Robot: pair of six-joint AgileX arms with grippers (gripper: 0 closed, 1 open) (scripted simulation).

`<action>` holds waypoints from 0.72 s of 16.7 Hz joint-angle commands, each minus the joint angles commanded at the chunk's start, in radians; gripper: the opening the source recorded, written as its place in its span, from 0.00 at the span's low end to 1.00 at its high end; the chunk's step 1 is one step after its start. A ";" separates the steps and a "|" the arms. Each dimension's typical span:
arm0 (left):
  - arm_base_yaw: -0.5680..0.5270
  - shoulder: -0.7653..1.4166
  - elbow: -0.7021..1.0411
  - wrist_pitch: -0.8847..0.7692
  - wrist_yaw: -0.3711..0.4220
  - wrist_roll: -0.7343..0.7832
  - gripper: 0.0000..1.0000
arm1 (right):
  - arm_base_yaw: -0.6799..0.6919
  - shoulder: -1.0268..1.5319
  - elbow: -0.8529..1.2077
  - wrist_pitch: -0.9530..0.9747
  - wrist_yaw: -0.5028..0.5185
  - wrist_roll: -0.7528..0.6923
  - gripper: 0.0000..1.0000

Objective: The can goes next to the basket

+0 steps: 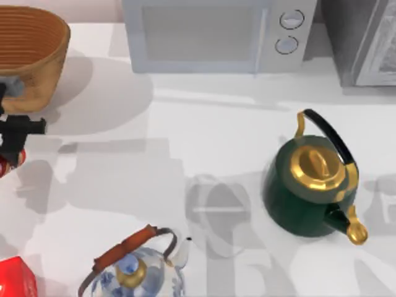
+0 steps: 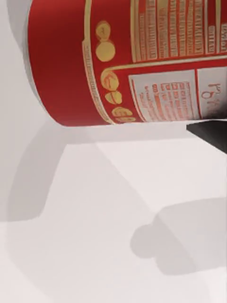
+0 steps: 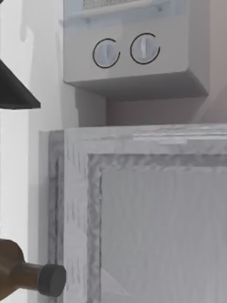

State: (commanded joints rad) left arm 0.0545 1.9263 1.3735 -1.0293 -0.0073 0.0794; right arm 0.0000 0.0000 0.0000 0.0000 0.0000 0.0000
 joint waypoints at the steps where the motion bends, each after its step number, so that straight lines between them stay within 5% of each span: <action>1: 0.000 0.001 0.006 0.010 0.002 0.000 0.00 | 0.000 0.000 0.000 0.000 0.000 0.000 1.00; 5: 0.000 0.002 0.007 0.011 0.003 0.000 0.00 | 0.000 0.000 0.000 0.000 0.000 0.000 1.00; 12: 0.000 0.002 0.007 0.011 0.003 0.000 0.53 | 0.000 0.000 0.000 0.000 0.000 0.000 1.00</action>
State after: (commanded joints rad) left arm 0.0541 1.9279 1.3800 -1.0180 -0.0048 0.0798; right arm 0.0000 0.0000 0.0000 0.0000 0.0000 0.0000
